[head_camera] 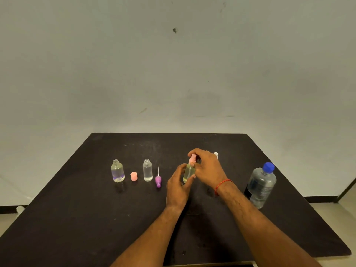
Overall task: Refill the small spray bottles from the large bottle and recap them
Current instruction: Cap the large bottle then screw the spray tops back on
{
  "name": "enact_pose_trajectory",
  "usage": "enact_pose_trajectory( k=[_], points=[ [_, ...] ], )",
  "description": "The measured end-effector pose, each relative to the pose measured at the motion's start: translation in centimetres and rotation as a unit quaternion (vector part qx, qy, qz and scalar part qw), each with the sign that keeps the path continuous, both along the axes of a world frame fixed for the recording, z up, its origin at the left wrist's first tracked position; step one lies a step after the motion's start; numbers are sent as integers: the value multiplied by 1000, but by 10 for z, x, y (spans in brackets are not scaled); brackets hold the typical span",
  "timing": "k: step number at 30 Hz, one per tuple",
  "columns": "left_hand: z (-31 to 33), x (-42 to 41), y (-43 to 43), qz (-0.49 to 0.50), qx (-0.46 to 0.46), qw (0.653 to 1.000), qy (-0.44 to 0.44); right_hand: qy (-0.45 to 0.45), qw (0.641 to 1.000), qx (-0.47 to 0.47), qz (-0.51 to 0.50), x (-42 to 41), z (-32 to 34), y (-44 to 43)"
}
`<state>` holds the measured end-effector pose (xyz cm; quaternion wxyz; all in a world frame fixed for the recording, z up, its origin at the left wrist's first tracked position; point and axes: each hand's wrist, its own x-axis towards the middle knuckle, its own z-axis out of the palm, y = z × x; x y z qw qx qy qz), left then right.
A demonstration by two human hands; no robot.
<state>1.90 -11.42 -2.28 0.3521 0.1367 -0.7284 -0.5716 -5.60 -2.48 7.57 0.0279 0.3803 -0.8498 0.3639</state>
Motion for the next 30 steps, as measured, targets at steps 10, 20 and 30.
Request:
enact_pose_trajectory(
  k=[10,20,30],
  points=[
    [2,1,0,3,-5,1000,-3,3,999,-29,-29,2,-3,-2],
    [-1,0,-1,6,-16,1000,-8,-27,997,-41,-58,-1,-7,-1],
    [-1,0,-1,8,-17,1000,4,-109,985,-136,-4,4,-12,2]
  ],
)
